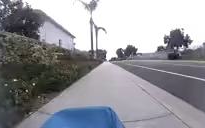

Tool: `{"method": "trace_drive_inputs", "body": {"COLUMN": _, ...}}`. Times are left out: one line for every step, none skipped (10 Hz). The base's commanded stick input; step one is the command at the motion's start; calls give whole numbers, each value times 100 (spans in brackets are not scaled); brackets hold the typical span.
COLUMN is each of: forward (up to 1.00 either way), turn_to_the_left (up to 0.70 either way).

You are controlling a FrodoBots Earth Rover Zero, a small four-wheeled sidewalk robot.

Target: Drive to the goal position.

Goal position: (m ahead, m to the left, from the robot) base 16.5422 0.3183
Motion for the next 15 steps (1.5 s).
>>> {"method": "trace_drive_inputs", "body": {"forward": 100, "turn_to_the_left": 0}}
{"method": "trace_drive_inputs", "body": {"forward": 100, "turn_to_the_left": 0}}
{"method": "trace_drive_inputs", "body": {"forward": 100, "turn_to_the_left": 0}}
{"method": "trace_drive_inputs", "body": {"forward": 100, "turn_to_the_left": 0}}
{"method": "trace_drive_inputs", "body": {"forward": 100, "turn_to_the_left": 0}}
{"method": "trace_drive_inputs", "body": {"forward": 100, "turn_to_the_left": 0}}
{"method": "trace_drive_inputs", "body": {"forward": 100, "turn_to_the_left": 0}}
{"method": "trace_drive_inputs", "body": {"forward": 100, "turn_to_the_left": 0}}
{"method": "trace_drive_inputs", "body": {"forward": 100, "turn_to_the_left": 0}}
{"method": "trace_drive_inputs", "body": {"forward": 100, "turn_to_the_left": 0}}
{"method": "trace_drive_inputs", "body": {"forward": 100, "turn_to_the_left": 0}}
{"method": "trace_drive_inputs", "body": {"forward": 100, "turn_to_the_left": 0}}
{"method": "trace_drive_inputs", "body": {"forward": 100, "turn_to_the_left": 0}}
{"method": "trace_drive_inputs", "body": {"forward": 100, "turn_to_the_left": 0}}
{"method": "trace_drive_inputs", "body": {"forward": 100, "turn_to_the_left": 0}}
